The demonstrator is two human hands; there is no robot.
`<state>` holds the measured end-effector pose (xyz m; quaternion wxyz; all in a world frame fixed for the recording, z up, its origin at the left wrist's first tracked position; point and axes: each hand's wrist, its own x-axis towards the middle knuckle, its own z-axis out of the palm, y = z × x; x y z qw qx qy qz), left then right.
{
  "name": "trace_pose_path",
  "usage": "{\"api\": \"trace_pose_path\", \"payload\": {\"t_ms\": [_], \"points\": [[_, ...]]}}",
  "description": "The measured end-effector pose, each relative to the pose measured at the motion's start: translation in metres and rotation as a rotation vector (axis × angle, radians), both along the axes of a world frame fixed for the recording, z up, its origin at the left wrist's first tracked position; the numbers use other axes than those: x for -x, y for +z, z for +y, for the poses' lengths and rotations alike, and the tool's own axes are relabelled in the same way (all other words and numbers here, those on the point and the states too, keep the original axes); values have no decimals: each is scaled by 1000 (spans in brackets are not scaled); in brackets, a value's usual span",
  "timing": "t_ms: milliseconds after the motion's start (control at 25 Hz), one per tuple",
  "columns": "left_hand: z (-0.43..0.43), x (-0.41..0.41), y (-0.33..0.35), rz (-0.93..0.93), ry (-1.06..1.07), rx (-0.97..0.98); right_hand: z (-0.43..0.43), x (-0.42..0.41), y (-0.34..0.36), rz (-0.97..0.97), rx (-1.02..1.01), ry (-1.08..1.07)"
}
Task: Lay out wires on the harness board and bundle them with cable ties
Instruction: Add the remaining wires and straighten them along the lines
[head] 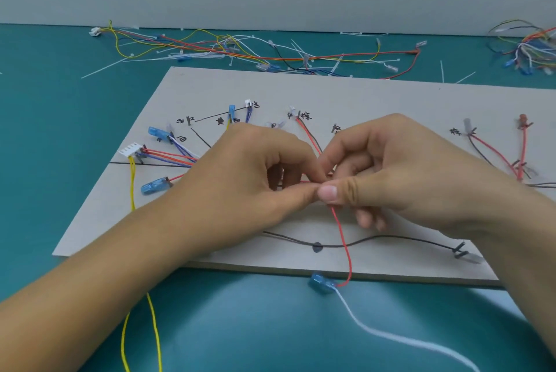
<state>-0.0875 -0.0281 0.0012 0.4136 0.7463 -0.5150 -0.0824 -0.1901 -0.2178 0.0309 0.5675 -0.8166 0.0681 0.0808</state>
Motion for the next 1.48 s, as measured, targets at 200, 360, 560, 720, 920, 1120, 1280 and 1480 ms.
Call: {"api": "trace_pose_path", "payload": {"t_ms": [200, 360, 560, 720, 920, 1120, 1280, 1480], "points": [[15, -21, 11, -99, 85, -28, -1, -3, -2, -7, 76, -105], [40, -55, 23, -93, 224, -93, 2, -5, -4, 9, 139, -145], [51, -63, 22, -87, 151, -332, 6, -8, -10, 53, 234, -199], [50, -65, 22, -79, 140, -309, 4, -8, -11, 28, 257, -217], [47, -63, 17, -76, 168, -299, 1, -7, -9, -7, 271, -196], [47, -65, 16, -68, 170, -301, -7, -6, -2, 14, 193, -162], [46, -64, 17, -90, 186, -307, -5, -5, -2, -8, 148, -154], [47, -63, 21, -88, 237, -337, -3, -8, -3, -65, 131, -174]]}}
